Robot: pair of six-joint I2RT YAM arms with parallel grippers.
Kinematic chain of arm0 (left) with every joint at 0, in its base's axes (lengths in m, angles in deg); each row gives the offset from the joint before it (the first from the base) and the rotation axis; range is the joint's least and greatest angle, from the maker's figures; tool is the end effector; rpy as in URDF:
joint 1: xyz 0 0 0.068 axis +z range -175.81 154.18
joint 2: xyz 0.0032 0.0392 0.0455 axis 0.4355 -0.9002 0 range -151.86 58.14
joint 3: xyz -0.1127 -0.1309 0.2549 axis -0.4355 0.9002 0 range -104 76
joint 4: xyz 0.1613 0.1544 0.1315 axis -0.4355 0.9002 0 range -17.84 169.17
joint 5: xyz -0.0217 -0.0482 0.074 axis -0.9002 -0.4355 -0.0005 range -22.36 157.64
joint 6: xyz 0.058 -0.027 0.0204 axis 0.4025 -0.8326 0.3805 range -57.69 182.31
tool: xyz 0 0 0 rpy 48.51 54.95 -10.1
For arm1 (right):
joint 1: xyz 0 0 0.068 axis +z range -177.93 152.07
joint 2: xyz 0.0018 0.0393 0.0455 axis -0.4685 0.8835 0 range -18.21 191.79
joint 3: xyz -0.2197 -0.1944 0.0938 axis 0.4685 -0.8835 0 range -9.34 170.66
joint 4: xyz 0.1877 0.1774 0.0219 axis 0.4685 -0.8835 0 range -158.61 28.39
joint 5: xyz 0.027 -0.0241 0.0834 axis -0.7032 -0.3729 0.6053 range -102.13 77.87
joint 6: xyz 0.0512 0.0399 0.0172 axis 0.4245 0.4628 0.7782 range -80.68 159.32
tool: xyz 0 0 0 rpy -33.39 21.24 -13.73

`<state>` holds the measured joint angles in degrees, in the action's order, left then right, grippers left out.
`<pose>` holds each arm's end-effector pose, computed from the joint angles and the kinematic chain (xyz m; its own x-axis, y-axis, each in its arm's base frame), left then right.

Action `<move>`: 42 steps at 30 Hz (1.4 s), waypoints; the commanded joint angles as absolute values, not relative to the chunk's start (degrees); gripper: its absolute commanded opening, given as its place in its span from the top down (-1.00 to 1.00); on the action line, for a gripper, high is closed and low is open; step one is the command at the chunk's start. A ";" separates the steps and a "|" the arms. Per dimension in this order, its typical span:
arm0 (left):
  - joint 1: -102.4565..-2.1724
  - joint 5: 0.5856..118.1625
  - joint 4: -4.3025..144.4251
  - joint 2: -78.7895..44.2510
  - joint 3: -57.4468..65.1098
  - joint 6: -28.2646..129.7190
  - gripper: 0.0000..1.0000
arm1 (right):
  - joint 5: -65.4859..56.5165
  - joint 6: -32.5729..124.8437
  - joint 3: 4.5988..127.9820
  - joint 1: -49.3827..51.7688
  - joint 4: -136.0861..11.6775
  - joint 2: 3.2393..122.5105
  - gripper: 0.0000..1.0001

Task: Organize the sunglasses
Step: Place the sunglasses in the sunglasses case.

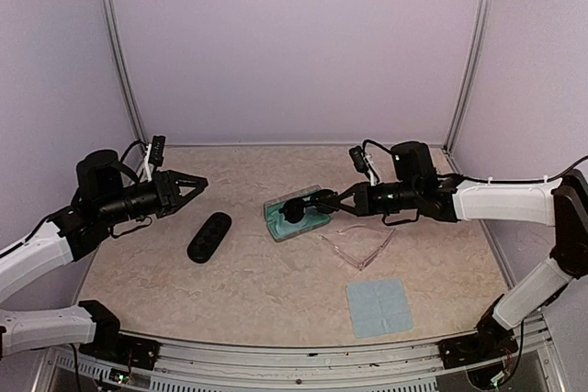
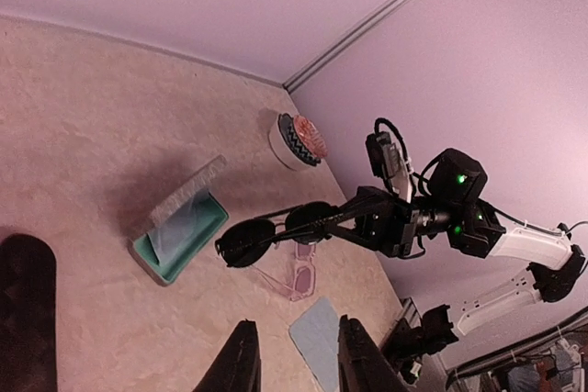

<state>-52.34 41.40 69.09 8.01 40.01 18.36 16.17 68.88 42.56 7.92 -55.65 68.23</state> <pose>0.1658 -0.1093 0.3194 -0.6710 -0.3609 -0.6477 0.4487 0.4978 -0.7422 0.2620 0.2206 0.2671 -0.7580 -0.0119 -0.6522 -0.5510 0.5469 0.6303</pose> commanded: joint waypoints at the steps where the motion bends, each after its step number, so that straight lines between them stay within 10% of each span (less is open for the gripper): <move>1: -50.06 46.66 83.65 9.53 31.80 28.85 0.35 | 21.92 60.92 49.26 6.18 -66.69 73.51 1.00; 19: -49.37 52.27 89.85 12.66 24.83 40.09 -0.48 | 33.18 59.74 63.25 1.98 -66.72 92.29 1.00; 42: -49.33 50.41 87.72 12.99 30.17 40.60 -0.52 | 36.70 59.72 71.41 -0.04 -68.98 103.11 1.00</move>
<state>-49.72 51.14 89.33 12.55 29.67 39.72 34.70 59.94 69.81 0.45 -68.24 101.41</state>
